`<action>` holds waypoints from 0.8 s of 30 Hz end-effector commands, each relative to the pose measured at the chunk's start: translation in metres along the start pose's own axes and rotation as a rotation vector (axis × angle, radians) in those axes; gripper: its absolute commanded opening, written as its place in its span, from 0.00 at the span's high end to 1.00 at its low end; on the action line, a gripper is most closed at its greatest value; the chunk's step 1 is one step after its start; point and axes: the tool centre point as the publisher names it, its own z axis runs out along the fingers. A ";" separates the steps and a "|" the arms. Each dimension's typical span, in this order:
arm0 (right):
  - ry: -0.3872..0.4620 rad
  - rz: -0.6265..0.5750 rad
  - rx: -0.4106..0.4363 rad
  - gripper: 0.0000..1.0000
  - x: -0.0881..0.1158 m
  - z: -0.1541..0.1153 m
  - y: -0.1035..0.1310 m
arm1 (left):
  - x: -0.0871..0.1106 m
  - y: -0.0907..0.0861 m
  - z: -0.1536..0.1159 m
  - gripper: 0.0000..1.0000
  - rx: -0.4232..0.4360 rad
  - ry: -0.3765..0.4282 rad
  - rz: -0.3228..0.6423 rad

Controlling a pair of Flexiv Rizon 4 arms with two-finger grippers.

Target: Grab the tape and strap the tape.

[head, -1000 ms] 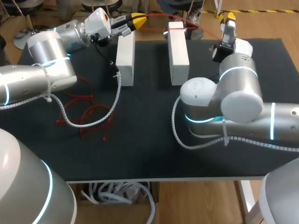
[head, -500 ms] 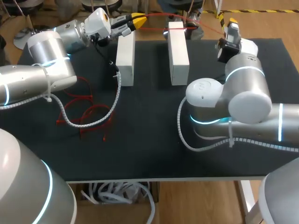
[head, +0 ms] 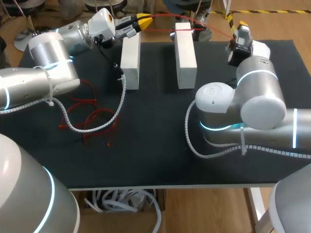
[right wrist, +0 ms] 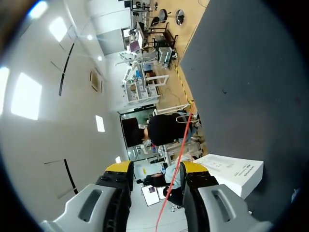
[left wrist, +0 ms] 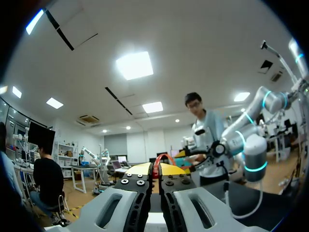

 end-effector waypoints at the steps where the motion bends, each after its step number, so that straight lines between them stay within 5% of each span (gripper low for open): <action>1: -0.006 -0.003 0.000 0.60 0.003 0.001 0.002 | 0.000 0.001 0.000 1.00 0.003 -0.001 0.002; 19: 0.014 0.008 -0.025 0.67 0.004 0.011 -0.004 | 0.000 0.001 0.000 1.00 0.003 -0.001 0.002; 24: 0.015 -0.003 -0.029 1.00 0.002 0.012 -0.004 | 0.000 0.001 0.000 1.00 0.003 -0.001 0.002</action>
